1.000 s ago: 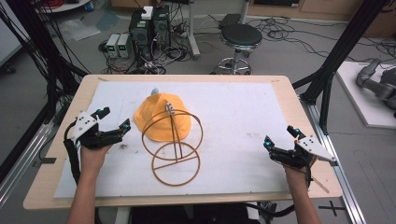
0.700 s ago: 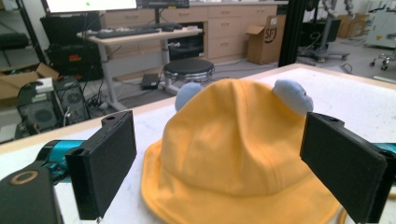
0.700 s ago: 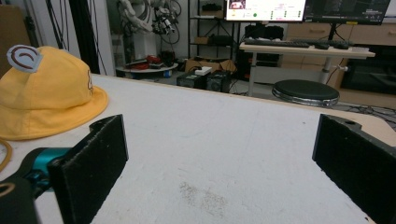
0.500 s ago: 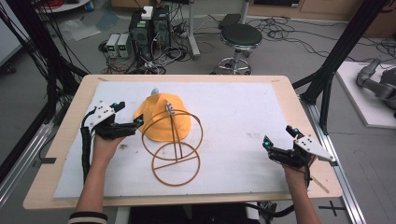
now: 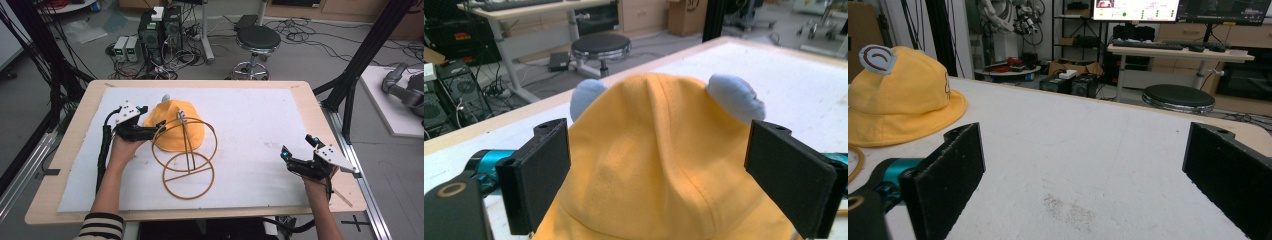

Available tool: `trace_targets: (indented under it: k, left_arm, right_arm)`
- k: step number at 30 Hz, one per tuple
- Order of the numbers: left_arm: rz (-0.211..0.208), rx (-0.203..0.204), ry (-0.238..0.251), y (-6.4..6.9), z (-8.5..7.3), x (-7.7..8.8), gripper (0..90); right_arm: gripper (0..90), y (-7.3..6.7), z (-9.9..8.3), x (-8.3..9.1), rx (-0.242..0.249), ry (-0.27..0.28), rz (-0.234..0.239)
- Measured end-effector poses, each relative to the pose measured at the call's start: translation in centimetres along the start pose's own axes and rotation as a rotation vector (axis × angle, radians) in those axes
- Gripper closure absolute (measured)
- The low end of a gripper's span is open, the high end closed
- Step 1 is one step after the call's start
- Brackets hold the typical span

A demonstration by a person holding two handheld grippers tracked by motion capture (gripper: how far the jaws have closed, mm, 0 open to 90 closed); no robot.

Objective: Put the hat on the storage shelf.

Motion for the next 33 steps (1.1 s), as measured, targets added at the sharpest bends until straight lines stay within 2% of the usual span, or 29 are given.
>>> trace_targets:
  k: [4, 10, 17, 22, 26, 33]
  left_arm:
    - [-0.021, -0.013, -0.014, 0.3, 0.4, -0.8, 13.0]
    - [-0.039, -0.026, -0.066, 0.3, 0.1, -2.3, 19.0]
    - [-0.059, -0.017, -0.133, 0.4, -1.4, -3.4, 28.6]
    - [-0.061, -0.018, -0.142, 0.6, -1.6, -3.7, 41.5]
    - [-0.064, -0.036, -0.157, 0.8, -1.9, -3.9, 53.9]
    - [-0.042, -0.03, -0.143, 0.9, -1.8, -3.8, 82.8]
  right_arm:
    - [3.1, -0.1, -0.1, -0.1, 0.002, -0.004, 0.002]
    - [3.0, 0.0, -0.1, -0.2, 0.008, -0.004, 0.0]
    - [3.1, -0.1, -0.2, -0.3, 0.015, -0.009, 0.005]
    - [3.1, -0.2, -0.3, -0.4, 0.011, -0.015, 0.004]
    - [3.0, -0.2, -0.3, -0.4, 0.017, -0.017, 0.007]
    - [3.1, -0.3, -0.3, -0.4, 0.027, -0.02, 0.008]
Point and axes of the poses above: each handheld gripper's, and its own axes: x roughly backward along the jaws, z roughly out of its top, y roughly to its right, the point moved 9 cm from there along -x, roughly forward along the jaws, and after that the axes turned 5 degrees about z, right-handed, at the moved point
